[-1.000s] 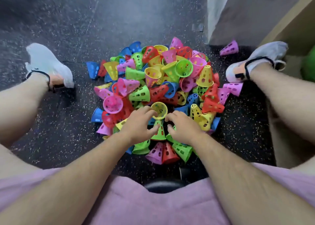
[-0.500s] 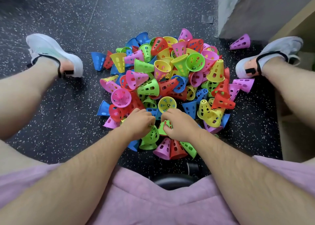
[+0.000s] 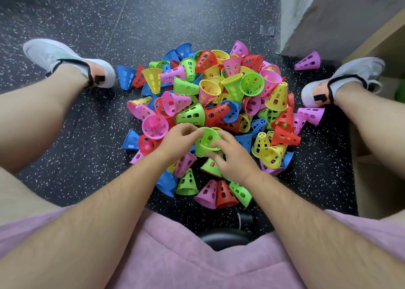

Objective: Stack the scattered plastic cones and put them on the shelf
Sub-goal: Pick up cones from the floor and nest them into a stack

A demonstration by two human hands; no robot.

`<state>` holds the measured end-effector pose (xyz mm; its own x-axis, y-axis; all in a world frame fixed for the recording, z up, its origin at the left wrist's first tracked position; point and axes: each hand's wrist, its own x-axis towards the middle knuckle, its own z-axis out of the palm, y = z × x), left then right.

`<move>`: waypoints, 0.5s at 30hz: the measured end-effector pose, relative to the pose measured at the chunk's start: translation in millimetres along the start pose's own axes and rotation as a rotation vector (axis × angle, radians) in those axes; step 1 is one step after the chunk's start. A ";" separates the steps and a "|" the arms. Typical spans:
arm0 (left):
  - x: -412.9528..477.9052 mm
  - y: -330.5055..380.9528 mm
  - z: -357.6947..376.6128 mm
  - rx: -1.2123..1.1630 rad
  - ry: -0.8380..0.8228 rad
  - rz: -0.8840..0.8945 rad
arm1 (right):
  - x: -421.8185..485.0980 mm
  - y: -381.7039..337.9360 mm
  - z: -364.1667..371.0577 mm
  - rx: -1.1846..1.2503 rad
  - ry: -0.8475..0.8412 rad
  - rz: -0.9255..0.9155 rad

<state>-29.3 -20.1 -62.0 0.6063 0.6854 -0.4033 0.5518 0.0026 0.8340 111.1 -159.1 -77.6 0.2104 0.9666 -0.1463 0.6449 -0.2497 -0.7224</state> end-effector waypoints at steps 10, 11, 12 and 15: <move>-0.1 7.3 9.7 0.058 0.002 0.040 | 9.3 -3.3 -12.8 0.021 0.061 0.178; -0.1 7.0 8.9 0.073 0.016 0.033 | 10.5 1.9 -12.3 -0.039 0.075 0.187; 0.2 5.8 8.2 0.086 0.025 0.026 | 12.0 8.6 -11.0 -0.117 0.080 0.184; 2.2 -1.2 5.9 0.110 0.012 0.007 | 14.0 24.5 -4.9 -0.265 0.055 0.222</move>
<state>-25.3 -23.0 -66.0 0.6038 0.6938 -0.3926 0.6075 -0.0816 0.7901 133.4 -152.0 -94.1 0.4014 0.8844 -0.2380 0.7457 -0.4665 -0.4757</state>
